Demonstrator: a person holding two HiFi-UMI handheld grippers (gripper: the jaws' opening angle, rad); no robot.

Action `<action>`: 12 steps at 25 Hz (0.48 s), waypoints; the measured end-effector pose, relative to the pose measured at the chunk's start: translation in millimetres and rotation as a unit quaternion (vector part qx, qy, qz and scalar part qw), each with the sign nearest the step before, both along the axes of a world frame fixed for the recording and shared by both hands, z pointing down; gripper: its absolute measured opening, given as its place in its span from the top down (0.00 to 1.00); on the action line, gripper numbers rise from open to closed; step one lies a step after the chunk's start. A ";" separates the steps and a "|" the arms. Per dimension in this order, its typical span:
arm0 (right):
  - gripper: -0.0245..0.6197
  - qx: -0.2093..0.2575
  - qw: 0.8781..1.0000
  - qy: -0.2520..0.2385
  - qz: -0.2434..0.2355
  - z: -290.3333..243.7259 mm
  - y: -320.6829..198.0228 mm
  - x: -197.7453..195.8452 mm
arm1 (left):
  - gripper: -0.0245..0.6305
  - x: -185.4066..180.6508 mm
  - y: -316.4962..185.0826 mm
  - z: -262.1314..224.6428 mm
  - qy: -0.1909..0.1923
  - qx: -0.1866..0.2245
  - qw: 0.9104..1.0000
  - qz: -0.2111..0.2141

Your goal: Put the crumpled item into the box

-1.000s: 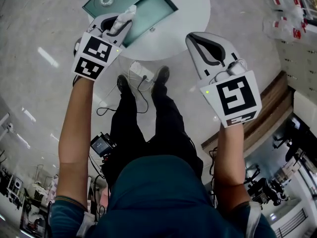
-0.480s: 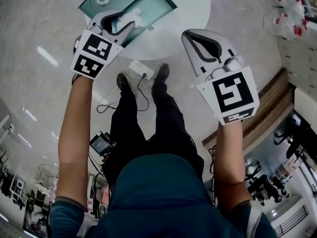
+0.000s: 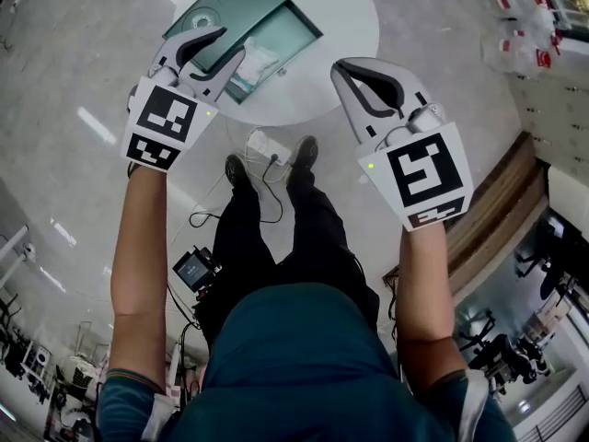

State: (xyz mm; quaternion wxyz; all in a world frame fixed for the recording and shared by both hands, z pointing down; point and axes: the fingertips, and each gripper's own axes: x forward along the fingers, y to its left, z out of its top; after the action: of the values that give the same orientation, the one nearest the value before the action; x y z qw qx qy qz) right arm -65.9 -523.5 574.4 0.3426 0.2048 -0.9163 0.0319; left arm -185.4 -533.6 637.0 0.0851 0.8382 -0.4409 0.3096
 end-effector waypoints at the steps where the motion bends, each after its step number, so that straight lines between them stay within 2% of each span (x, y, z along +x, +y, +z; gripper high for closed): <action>1: 0.90 0.005 1.000 -0.004 0.002 -10.9 1.6 -1.1 | 0.73 -1.1 2.1 -16.7 0.000 0.013 1.000 -0.001; 3: 0.90 0.015 1.000 -0.015 0.004 -34.9 4.4 -0.9 | 0.77 -0.5 7.0 -52.5 0.000 0.041 0.999 -0.001; 7: 0.90 0.039 0.998 -0.043 0.002 -87.6 8.3 0.8 | 0.92 3.0 20.1 -125.5 -0.003 0.098 0.995 0.002; 12: 0.90 0.079 0.994 -0.076 -0.009 -159.1 23.3 -7.0 | 0.93 -0.4 50.7 -212.4 -0.008 0.157 0.987 0.014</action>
State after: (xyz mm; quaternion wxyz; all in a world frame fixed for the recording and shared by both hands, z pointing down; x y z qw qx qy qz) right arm -72.9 -500.1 415.3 0.2549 0.2201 -0.9412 -0.0281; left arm -185.8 -482.9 424.7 -0.0554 0.8447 -0.4731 0.2439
